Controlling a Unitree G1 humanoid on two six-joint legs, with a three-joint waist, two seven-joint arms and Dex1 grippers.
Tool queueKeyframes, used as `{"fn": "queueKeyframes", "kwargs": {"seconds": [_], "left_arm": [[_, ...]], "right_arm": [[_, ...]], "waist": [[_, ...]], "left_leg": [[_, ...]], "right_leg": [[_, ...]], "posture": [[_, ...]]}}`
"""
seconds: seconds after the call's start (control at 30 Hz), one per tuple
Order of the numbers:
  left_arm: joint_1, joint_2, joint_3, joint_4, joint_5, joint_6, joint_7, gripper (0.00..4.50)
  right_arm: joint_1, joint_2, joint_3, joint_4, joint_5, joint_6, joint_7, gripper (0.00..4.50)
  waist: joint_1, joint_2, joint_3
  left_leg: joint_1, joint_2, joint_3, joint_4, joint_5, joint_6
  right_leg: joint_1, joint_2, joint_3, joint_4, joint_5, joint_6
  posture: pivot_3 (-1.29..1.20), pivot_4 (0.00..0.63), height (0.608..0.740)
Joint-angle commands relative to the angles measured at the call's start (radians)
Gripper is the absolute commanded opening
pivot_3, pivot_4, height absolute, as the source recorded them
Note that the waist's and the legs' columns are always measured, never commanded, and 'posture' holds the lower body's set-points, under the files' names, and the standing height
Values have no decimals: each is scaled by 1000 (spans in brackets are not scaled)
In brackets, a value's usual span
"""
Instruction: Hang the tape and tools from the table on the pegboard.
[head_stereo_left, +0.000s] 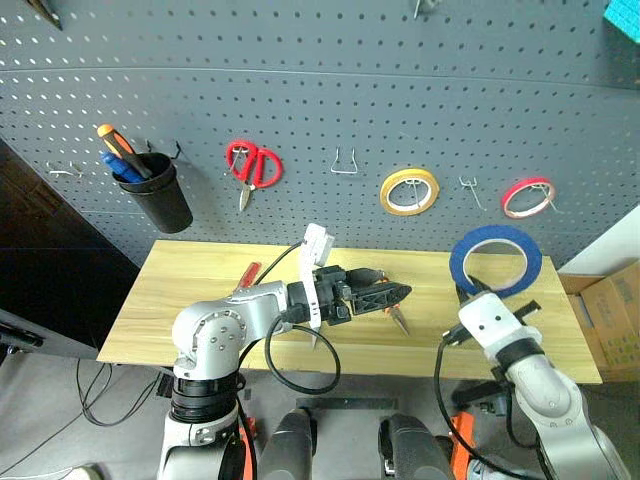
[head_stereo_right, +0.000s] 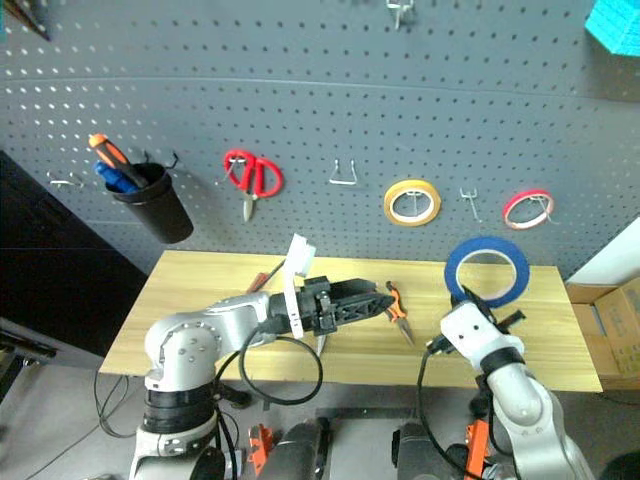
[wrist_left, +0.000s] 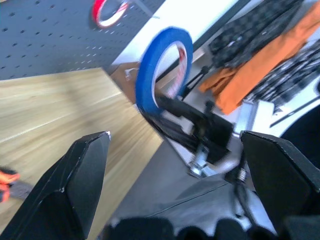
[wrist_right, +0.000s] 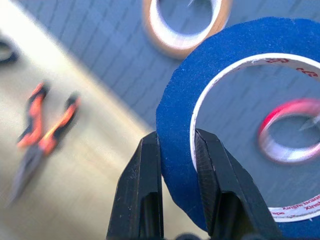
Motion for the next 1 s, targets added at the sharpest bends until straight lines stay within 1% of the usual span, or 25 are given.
{"fn": "queueKeyframes", "kwargs": {"seconds": [0.03, 0.17, 0.23, 0.3, 0.4, 0.53, 0.7, 0.87, 0.93, 1.0], "left_arm": [[-14, 19, 9, -9, -7, -40, 13, 4500], [-39, 7, -13, 41, 28, -107, 32, 4500], [-45, 0, -22, 54, 37, -129, 40, 4500], [-42, -5, -27, 56, 36, -143, 48, 4500], [-35, -6, -32, 50, 32, -154, 57, 4500], [-36, -7, -37, 50, 29, -163, 66, 4500], [-49, -7, -58, 74, 43, -191, 63, 4500], [-52, 0, -94, 89, 67, -224, 50, 4500], [-54, -8, -96, 90, 66, -235, 56, 4500], [-54, -12, -96, 85, 63, -237, 62, 4500]], "right_arm": [[-136, -13, -13, 107, -26, -139, -27, 551], [-241, -3, -22, 266, 12, -213, -7, 551], [-265, -3, -28, 318, 26, -251, 0, 551], [-290, 1, -38, 379, 60, -280, 16, 551], [-331, 12, -58, 458, 118, -301, 45, 551], [-393, 10, -69, 553, 155, -334, 75, 551], [-469, 23, -76, 646, 194, -336, 112, 551], [-524, 60, -89, 706, 248, -271, 138, 551], [-537, 71, -101, 726, 258, -240, 126, 551], [-537, 76, -110, 727, 260, -227, 116, 1278]], "waist": [[-2, -1, -8], [4, -1, -23], [10, -1, -28], [11, -1, -30], [9, -2, -32], [6, -1, -37], [5, 1, -46], [5, 1, -49], [5, 1, -50], [5, 2, -50]], "left_leg": [[1, 0, 1, 0, 0, 0], [5, 0, 1, -1, 1, 0], [7, 0, 0, -1, 1, 0], [7, 0, 1, -1, 1, 0], [7, 0, 1, -1, 1, 0], [8, 0, 1, -1, 1, 0], [8, 0, 2, 0, 1, 0], [9, 0, 2, 0, 2, 1], [9, 0, 2, 0, 2, 1], [9, 0, 2, 0, 2, 1]], "right_leg": [[0, 0, 0, 0, 0, -1], [3, 1, 0, 1, 1, -2], [6, 1, 0, 0, 1, -2], [7, 1, 1, -1, 3, -7], [7, 1, 1, -1, 4, -7], [7, 1, 1, 1, 4, -8], [7, 1, 1, 1, 4, -8], [7, 1, 2, 1, 5, -9], [7, 1, 2, 1, 5, -9], [7, 1, 2, 1, 5, -9]], "posture": [[6, 73, 740], [29, 56, 740], [33, 56, 740], [48, 51, 740], [57, 51, 740], [65, 50, 740], [70, 49, 740], [75, 47, 740], [78, 50, 740], [77, 50, 740]]}}
